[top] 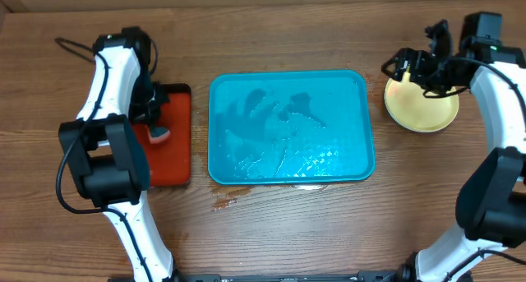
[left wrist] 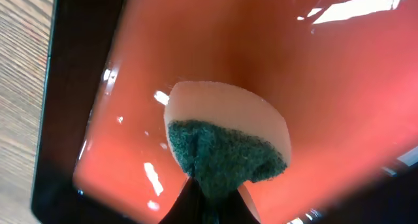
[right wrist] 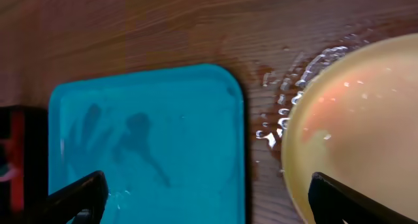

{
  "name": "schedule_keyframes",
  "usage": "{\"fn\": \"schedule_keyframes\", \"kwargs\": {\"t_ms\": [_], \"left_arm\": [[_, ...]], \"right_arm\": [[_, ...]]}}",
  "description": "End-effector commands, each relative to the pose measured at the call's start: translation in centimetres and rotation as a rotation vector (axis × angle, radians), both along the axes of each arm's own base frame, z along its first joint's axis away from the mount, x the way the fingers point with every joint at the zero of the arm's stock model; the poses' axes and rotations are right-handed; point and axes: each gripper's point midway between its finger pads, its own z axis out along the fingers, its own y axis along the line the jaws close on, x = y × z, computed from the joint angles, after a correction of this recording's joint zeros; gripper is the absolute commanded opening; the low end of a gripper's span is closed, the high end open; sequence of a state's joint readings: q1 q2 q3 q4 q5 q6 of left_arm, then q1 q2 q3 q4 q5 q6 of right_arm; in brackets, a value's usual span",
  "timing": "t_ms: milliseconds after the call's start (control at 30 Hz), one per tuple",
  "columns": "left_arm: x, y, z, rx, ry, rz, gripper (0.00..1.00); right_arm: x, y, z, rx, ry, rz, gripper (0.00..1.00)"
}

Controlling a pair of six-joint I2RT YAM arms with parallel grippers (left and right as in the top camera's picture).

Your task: Clean dirty plates on tray and stack at the side

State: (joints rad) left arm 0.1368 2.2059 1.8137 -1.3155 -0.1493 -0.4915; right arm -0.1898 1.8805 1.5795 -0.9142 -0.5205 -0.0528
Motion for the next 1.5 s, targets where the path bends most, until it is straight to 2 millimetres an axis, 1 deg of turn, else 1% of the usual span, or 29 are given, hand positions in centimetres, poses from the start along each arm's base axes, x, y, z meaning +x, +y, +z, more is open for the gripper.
{"fn": "schedule_keyframes", "kwargs": {"t_ms": [0,33,67,100,133,167,200,233,300,367,433,500,533,567,600,667,733,800,900,1000,1133,1200,1267,1333,1400,1467], "left_arm": [[-0.4,0.0,-1.1,-0.048,-0.002,0.035,0.05],[-0.4,-0.1,-1.3,-0.049,-0.005,0.034,0.07],[-0.3,0.0,-1.5,-0.048,-0.01,0.034,0.1],[-0.2,-0.1,-1.5,-0.047,-0.016,0.034,0.2],[0.0,-0.1,-1.6,-0.046,-0.021,0.032,0.39],[0.1,-0.1,-1.6,-0.046,-0.027,0.032,0.62],[0.3,0.0,-1.6,-0.045,-0.034,0.031,0.89],[0.4,0.0,-1.6,-0.045,-0.041,0.032,1.0],[0.8,-0.1,-1.5,-0.052,-0.054,0.032,1.0],[1.2,-0.2,-1.1,-0.063,-0.068,0.033,1.0],[1.7,-0.4,-0.1,-0.078,-0.087,0.034,1.0],[2.5,-0.5,1.6,-0.087,-0.117,0.033,1.0],[2.9,-0.5,2.5,-0.092,-0.133,0.029,1.0],[4.0,-0.9,4.6,-0.118,-0.178,-0.002,1.0],[4.3,-1.1,5.6,-0.13,-0.197,-0.015,1.0],[5.2,-1.7,8.4,-0.167,-0.254,-0.049,1.0],[5.6,-2.4,11.2,-0.197,-0.308,-0.079,1.0],[5.2,-2.9,13.8,-0.205,-0.345,-0.103,1.0],[3.4,-3.5,17.0,-0.194,-0.369,-0.139,1.0],[0.1,-3.9,19.3,-0.178,-0.338,-0.146,1.0],[-2.8,-4.8,22.5,-0.168,-0.398,-0.197,1.0],[-4.5,-5.0,23.7,-0.163,-0.421,-0.2,1.0],[-6.5,-5.2,24.3,-0.153,-0.437,-0.2,1.0],[-8.2,-5.2,24.3,-0.139,-0.456,-0.194,1.0],[-9.9,-5.3,23.7,-0.125,-0.482,-0.185,1.0],[-11.5,-5.4,22.4,-0.117,-0.521,-0.189,1.0]], "right_arm": [[0.0,1.9,2.8,-0.007,-0.083,0.052,1.0],[0.0,2.5,3.2,-0.015,-0.104,0.076,1.0],[0.0,3.0,3.7,-0.022,-0.124,0.095,1.0],[0.1,3.5,4.1,-0.031,-0.139,0.104,1.0],[0.1,3.9,4.5,-0.034,-0.152,0.113,1.0],[0.0,4.2,4.9,-0.04,-0.164,0.12,1.0],[0.0,4.7,5.4,-0.041,-0.179,0.13,1.0],[-0.1,5.1,5.9,-0.042,-0.194,0.139,1.0],[-0.2,5.9,6.8,-0.046,-0.223,0.157,1.0],[-0.7,6.9,8.0,-0.07,-0.272,0.216,1.0],[-1.3,8.2,9.3,-0.089,-0.32,0.269,1.0],[-1.9,9.3,10.7,-0.108,-0.366,0.305,1.0],[-2.1,9.5,11.2,-0.121,-0.381,0.307,1.0],[-2.6,9.9,12.2,-0.151,-0.408,0.308,1.0],[-2.7,9.9,12.5,-0.165,-0.415,0.305,1.0],[-3.3,10.0,13.2,-0.196,-0.428,0.297,1.0],[-4.2,10.0,13.8,-0.208,-0.426,0.296,1.0],[-5.4,10.0,14.1,-0.201,-0.407,0.298,1.0],[-7.5,10.0,13.7,-0.185,-0.34,0.31,1.0],[-9.5,9.7,13.2,-0.184,-0.277,0.315,1.0],[-10.9,9.6,14.2,-0.184,-0.286,0.314,1.0],[-11.4,9.6,14.7,-0.185,-0.297,0.313,1.0],[-12.1,9.5,14.9,-0.185,-0.294,0.313,1.0],[-12.7,9.4,14.7,-0.186,-0.277,0.318,1.0],[-13.1,9.4,14.0,-0.184,-0.255,0.32,1.0],[-13.3,9.4,12.4,-0.182,-0.233,0.322,1.0]]}}
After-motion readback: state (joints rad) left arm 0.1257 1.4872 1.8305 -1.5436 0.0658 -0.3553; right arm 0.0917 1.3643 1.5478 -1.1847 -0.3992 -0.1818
